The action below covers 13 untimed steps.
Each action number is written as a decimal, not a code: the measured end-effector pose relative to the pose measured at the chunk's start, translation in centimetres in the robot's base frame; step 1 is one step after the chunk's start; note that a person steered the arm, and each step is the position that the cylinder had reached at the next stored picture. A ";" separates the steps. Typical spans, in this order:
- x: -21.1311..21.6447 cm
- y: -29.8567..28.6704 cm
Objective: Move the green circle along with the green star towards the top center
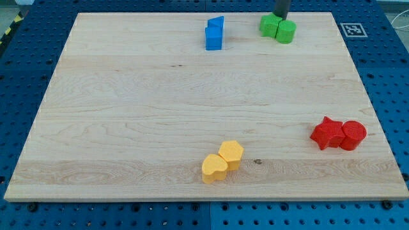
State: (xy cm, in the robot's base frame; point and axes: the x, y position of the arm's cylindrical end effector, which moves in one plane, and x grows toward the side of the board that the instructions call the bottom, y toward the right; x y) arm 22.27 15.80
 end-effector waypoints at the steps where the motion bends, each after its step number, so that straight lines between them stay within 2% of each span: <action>1: 1.4 -0.9; 2: 1.9 -1.6; 4: 1.4 2.4; 7: 3.5 7.4; 13: 4.6 7.4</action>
State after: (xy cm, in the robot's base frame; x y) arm 26.86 23.16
